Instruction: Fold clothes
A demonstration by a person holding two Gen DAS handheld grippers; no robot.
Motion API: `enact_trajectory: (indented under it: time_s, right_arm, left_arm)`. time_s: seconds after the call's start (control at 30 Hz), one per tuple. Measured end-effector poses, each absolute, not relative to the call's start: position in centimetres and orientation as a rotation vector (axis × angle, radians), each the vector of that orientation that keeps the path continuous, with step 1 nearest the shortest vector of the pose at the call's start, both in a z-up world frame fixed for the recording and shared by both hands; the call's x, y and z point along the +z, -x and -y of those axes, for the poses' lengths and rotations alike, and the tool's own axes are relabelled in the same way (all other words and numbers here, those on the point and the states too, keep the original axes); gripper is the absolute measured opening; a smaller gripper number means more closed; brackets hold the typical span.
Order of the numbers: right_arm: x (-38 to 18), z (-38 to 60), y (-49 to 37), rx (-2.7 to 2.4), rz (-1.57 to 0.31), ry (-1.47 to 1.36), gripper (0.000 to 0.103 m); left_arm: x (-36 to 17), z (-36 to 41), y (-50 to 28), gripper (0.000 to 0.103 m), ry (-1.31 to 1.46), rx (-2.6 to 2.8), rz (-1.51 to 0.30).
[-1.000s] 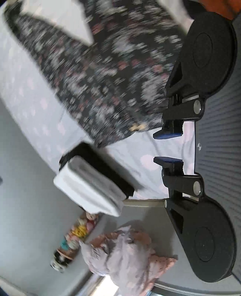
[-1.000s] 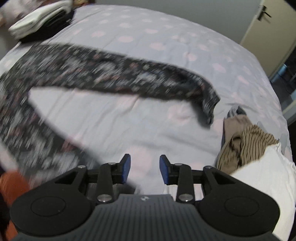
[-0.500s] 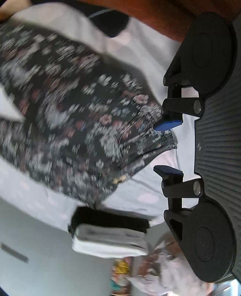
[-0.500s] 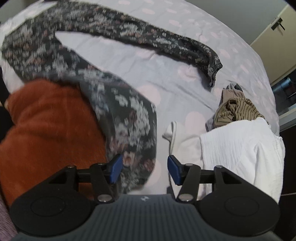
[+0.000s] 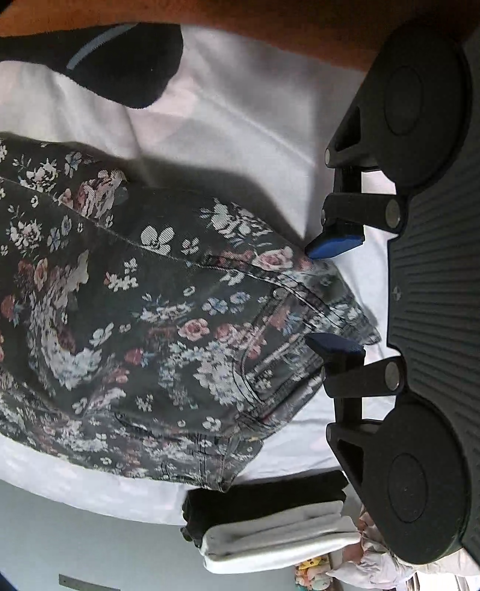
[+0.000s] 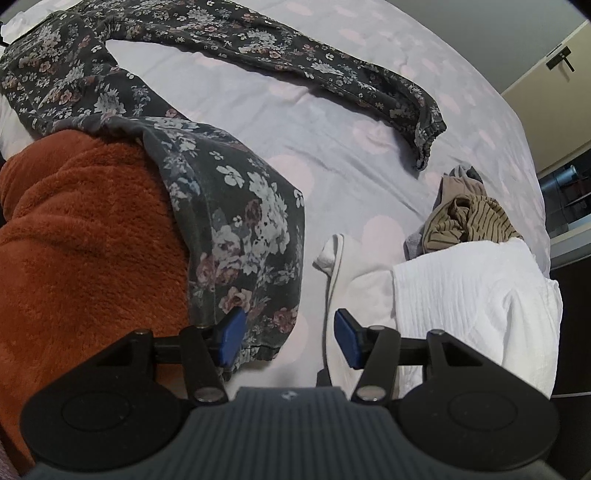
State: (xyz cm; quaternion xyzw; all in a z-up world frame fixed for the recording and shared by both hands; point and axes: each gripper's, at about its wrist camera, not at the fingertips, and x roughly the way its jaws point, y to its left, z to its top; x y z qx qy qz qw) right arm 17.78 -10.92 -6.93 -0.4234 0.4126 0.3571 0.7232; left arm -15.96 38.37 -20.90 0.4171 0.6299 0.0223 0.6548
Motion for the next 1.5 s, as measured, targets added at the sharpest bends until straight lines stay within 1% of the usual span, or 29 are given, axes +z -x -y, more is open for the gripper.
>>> enact_trajectory:
  time_s: [0.1,0.13,0.17,0.2,0.27,0.37,0.43,0.63,1.0,1.2,1.23,1.33,1.4,1.47,1.5]
  right_arm:
    - [-6.9,10.6,-17.9,0.786,-0.913,0.936,0.057]
    - [-6.9,10.5,-18.0,0.784,-0.911,0.936,0.057]
    - [-6.8,10.4,-18.0,0.782,-0.909,0.935,0.057]
    - [-6.8,10.3,-18.1,0.781,-0.907,0.935,0.057]
    - [-6.8,10.2,-18.1,0.779,-0.904,0.934,0.057]
    - [-6.7,10.1,-18.1,0.778,-0.900,0.934,0.057]
    - [-6.6,10.2,-18.0,0.778,-0.896,0.932,0.057]
    - [-6.8,10.9,-17.7,0.762,-0.887,0.922,0.057]
    - [-6.4,13.0,-16.1,0.782,-0.841,0.956,0.056]
    - [-6.9,13.6,-15.0,0.870,-0.881,0.914,0.056]
    - [-7.1,13.7,-14.8,0.882,-0.888,0.908,0.052]
    - [-7.5,13.8,-14.2,0.880,-0.881,0.901,0.050]
    - [-7.9,13.9,-13.8,0.879,-0.876,0.896,0.046]
    - [-8.2,14.0,-13.4,0.877,-0.872,0.891,0.032]
    - [-8.1,13.9,-13.5,0.857,-0.865,0.874,0.018]
  left_arm:
    - [-21.6,-38.5,15.6,0.052,-0.935,0.076,-1.420]
    - [-21.7,-38.5,15.5,0.049,-0.928,0.085,-1.418]
    - [-21.8,-38.6,15.4,0.040,-0.920,0.090,-1.416]
    - [-21.9,-38.6,15.4,0.037,-0.911,0.096,-1.415]
    - [-22.0,-38.6,15.2,0.025,-0.894,0.106,-1.411]
    - [-22.2,-38.6,15.1,0.014,-0.871,0.125,-1.404]
    - [-21.9,-38.6,15.2,0.010,-0.862,0.150,-1.389]
    - [-20.6,-38.8,15.1,0.009,-0.789,0.238,-1.352]
    - [-19.7,-38.6,14.9,0.008,-0.785,0.334,-1.330]
    - [-19.3,-38.6,14.7,0.008,-0.800,0.368,-1.334]
    - [-19.2,-38.6,14.6,0.008,-0.796,0.375,-1.334]
    - [-18.8,-38.6,14.6,0.007,-0.788,0.391,-1.332]
    - [-18.6,-38.6,14.6,0.007,-0.787,0.400,-1.328]
    - [-18.4,-38.6,14.7,0.006,-0.789,0.407,-1.326]
    - [-18.3,-38.5,14.7,0.006,-0.790,0.410,-1.325]
